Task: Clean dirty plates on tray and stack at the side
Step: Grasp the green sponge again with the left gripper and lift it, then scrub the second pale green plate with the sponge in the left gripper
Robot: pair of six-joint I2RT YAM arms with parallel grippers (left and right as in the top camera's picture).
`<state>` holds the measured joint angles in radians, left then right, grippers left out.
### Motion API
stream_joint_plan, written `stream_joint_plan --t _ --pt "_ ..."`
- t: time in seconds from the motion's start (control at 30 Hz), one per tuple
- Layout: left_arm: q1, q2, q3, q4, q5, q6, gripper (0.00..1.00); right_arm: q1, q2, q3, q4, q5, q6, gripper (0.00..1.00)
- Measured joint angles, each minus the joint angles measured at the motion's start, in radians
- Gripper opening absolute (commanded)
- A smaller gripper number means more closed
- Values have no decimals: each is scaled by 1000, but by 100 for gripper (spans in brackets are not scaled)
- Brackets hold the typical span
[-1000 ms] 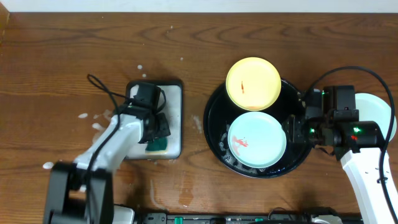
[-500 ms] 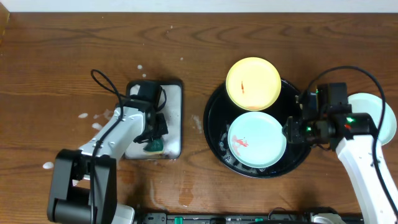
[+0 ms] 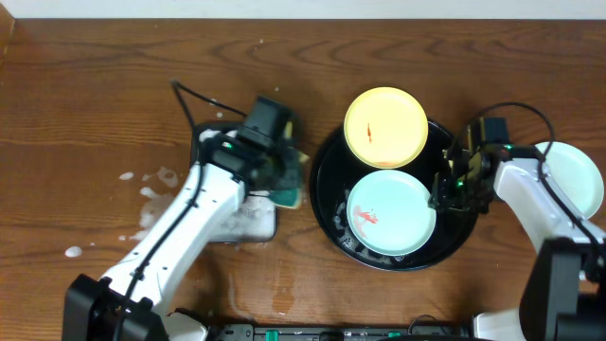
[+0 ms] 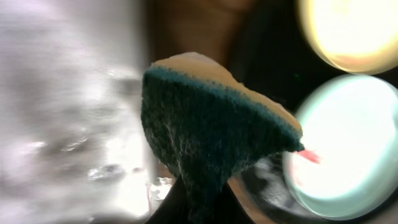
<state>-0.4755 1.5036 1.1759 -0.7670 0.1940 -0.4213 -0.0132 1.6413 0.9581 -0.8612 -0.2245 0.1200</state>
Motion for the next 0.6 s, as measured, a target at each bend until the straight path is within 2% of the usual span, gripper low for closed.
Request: stream_joint_plan --t 0.03,0.13,0.23,0.43,0.6 --pt "-28 0 0 21 12 -17 7 0 22 0 15 -3 -3 26" --pt "-103 2 0 93 37 -71 7 0 73 -3 55 -17 -16 10" --pt "-168 18 1 155 47 -119 7 0 103 -5 69 -39 -23 1" --pt "-284 134 1 266 64 -209 8 -1 89 -48 129 -79 -31 1" --pt "-322 271 1 406 126 -257 7 -2 44 -127 239 -124 -27 1"
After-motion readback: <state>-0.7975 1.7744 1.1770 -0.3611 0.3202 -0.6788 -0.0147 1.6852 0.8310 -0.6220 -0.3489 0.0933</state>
